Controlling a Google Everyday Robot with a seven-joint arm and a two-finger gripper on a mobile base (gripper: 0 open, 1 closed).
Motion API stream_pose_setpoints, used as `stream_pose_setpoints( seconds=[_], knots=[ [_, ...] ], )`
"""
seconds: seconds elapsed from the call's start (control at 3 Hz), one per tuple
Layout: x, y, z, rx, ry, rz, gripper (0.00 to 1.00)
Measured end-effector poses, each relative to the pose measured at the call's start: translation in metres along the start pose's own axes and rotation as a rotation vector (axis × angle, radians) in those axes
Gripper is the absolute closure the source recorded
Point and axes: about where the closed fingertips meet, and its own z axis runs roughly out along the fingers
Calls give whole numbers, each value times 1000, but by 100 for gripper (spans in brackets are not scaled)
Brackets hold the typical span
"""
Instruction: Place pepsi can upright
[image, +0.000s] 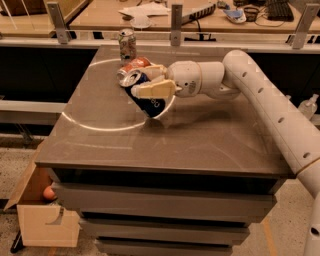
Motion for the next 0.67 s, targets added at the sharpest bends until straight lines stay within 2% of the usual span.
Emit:
stream_pose_setpoints(
  seconds=[0.33,0.67],
  knots=[
    [2,0,0,-5,9,-1,96],
    [6,1,0,-14,31,-4,73]
  ],
)
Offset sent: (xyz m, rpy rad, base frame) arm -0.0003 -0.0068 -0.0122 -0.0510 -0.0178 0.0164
